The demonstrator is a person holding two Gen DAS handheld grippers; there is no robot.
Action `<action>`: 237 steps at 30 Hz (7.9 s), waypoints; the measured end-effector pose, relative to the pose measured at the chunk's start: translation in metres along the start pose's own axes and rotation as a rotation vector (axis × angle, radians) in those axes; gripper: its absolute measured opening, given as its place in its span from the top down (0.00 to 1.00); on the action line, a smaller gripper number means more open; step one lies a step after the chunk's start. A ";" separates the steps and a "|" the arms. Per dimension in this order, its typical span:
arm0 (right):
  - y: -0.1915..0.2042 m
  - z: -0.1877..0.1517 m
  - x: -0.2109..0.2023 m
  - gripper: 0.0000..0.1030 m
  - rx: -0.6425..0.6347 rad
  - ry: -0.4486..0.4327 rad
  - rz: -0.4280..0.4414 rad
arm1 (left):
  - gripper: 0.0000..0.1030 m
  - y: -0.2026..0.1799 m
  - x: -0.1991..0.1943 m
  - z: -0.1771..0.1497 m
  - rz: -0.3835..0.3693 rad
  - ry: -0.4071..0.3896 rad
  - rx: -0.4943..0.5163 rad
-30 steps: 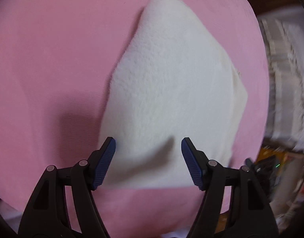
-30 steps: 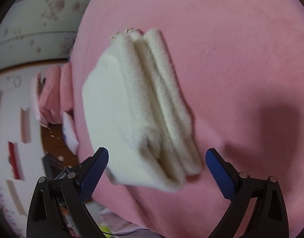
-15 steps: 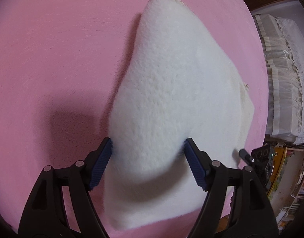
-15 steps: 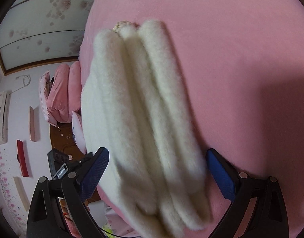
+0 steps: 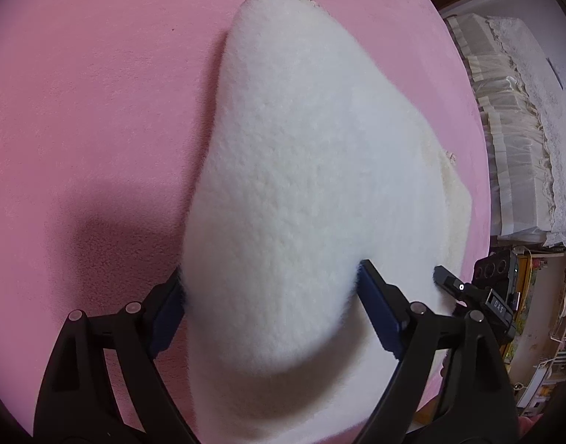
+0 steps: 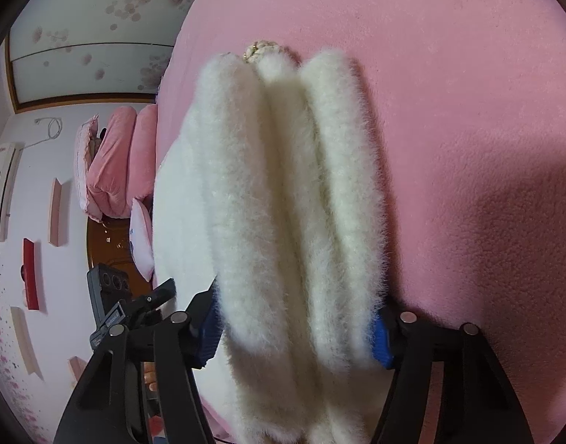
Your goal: Fold large clothes
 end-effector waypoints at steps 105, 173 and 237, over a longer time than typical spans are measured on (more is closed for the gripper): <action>0.467 -0.300 0.368 0.67 -0.278 0.100 -0.020 | 0.55 0.464 -0.467 -0.108 0.204 -0.344 -0.298; 0.035 -0.483 -0.182 0.01 -0.419 -0.031 -0.874 | 0.42 -0.101 -0.244 -0.471 0.565 -0.069 -0.039; 0.274 -0.580 -0.328 0.00 -0.623 -0.332 -0.662 | 0.01 -0.265 -0.356 -0.542 0.420 -0.390 0.241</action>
Point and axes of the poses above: each gripper's, at about its wrist camera, not at the fingertips, and x roughly the way its jaws point, y to its left, z to its top, the point moved 4 cm from there along x, roughly the way its jaws point, and after that the axes turned 7 degrees about -z, right-handed, at the moved point
